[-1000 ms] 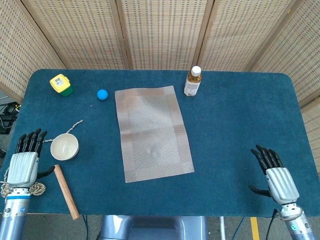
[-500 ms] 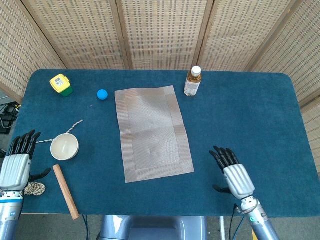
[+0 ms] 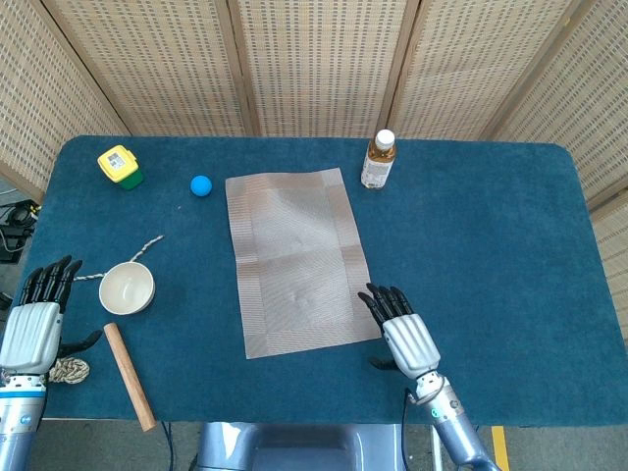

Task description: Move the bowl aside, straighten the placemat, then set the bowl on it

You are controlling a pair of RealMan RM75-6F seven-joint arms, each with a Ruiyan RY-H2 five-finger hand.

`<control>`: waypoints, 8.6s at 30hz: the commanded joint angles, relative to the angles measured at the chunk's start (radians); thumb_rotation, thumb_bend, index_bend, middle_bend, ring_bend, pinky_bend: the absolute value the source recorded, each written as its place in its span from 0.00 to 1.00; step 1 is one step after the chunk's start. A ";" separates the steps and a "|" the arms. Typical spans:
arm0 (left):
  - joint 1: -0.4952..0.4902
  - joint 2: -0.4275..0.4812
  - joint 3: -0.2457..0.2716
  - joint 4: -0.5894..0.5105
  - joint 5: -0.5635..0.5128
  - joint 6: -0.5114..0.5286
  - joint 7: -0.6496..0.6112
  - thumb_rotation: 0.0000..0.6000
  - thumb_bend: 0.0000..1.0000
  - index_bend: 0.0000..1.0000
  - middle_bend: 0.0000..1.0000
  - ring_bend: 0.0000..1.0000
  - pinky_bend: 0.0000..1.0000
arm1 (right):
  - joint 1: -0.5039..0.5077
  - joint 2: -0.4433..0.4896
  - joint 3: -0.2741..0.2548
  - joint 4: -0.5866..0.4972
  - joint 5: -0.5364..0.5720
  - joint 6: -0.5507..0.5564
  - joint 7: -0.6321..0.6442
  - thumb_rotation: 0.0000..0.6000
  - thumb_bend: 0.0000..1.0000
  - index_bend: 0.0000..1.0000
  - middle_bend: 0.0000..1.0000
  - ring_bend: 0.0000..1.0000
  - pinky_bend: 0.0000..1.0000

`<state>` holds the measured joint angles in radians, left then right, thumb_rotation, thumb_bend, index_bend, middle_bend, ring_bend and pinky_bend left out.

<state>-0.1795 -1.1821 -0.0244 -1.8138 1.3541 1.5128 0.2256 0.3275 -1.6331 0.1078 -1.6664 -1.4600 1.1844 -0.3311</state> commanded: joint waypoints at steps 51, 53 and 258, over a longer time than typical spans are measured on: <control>0.019 -0.016 -0.061 0.030 -0.014 -0.046 -0.027 1.00 0.13 0.00 0.00 0.00 0.00 | 0.146 -0.220 0.002 0.353 0.153 -0.060 -0.076 1.00 0.20 0.00 0.00 0.00 0.00; 0.020 -0.016 -0.061 0.030 -0.011 -0.047 -0.026 1.00 0.13 0.00 0.00 0.00 0.00 | 0.146 -0.228 -0.005 0.375 0.115 -0.034 -0.053 1.00 0.27 0.00 0.00 0.00 0.00; -0.578 -0.567 -0.220 0.429 -0.348 -0.566 0.573 1.00 0.04 0.08 0.00 0.00 0.00 | -0.228 0.428 -0.014 0.169 -0.064 0.378 0.589 1.00 0.23 0.04 0.00 0.00 0.00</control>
<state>-0.7355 -1.7273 -0.2436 -1.4119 1.0266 0.9603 0.7814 0.0990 -1.2055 0.0923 -1.4981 -1.5255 1.5644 0.2564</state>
